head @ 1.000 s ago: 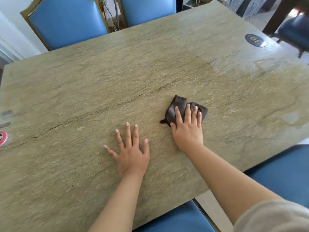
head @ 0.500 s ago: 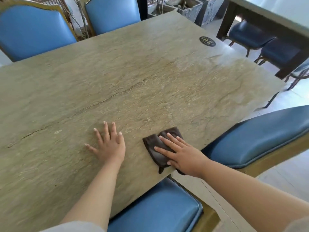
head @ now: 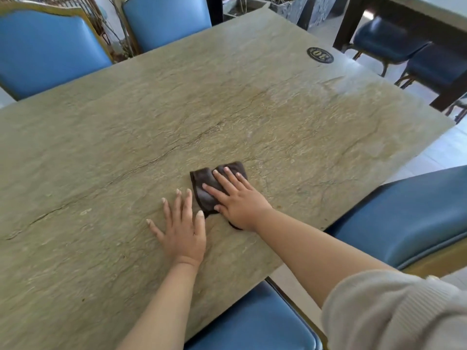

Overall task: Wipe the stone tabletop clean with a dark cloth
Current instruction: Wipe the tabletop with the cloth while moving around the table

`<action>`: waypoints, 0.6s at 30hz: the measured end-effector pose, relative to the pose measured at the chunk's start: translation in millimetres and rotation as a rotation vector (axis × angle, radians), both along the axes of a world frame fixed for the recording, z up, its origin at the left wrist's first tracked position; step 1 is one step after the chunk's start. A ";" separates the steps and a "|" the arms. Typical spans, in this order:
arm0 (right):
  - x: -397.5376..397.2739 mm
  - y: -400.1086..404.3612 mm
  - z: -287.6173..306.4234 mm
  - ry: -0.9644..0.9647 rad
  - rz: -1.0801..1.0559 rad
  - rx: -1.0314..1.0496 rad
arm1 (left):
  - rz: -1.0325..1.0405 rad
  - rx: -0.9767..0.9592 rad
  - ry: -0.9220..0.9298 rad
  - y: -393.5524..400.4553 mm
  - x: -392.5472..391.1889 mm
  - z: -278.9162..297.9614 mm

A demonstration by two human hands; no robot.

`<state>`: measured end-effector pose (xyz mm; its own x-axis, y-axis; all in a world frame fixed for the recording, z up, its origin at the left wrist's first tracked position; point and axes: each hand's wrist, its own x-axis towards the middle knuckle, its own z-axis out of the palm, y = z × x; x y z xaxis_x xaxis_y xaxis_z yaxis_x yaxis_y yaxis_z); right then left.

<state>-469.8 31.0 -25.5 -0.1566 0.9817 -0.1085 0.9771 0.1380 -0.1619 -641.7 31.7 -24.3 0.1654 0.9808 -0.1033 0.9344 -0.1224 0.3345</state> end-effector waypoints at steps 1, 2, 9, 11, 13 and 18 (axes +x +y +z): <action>5.3 9.5 0.2 -0.003 -0.045 -0.011 | -0.012 -0.002 0.041 0.1 0.3 -1.0; 11.9 16.8 0.9 0.000 -0.096 -0.022 | -0.027 -0.003 0.076 0.4 0.7 -2.2; 30.5 -10.0 5.9 0.051 -0.380 -0.057 | -0.052 -0.007 0.163 2.1 1.3 -6.2; 29.7 -32.7 8.9 0.082 -0.364 -0.090 | -0.061 -0.010 0.171 1.8 0.7 -5.9; 31.9 -55.7 13.6 0.116 -0.338 -0.132 | -0.071 -0.010 0.178 1.5 0.2 -5.4; 32.5 -119.8 28.3 0.264 -0.296 -0.199 | -0.076 -0.040 0.156 0.6 0.2 -3.6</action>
<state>-437.3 -88.8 2.9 0.0803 0.9526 -0.2935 0.8914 -0.2004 -0.4064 -641.5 32.3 -27.9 0.2180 0.9607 -0.1718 0.9640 -0.1844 0.1917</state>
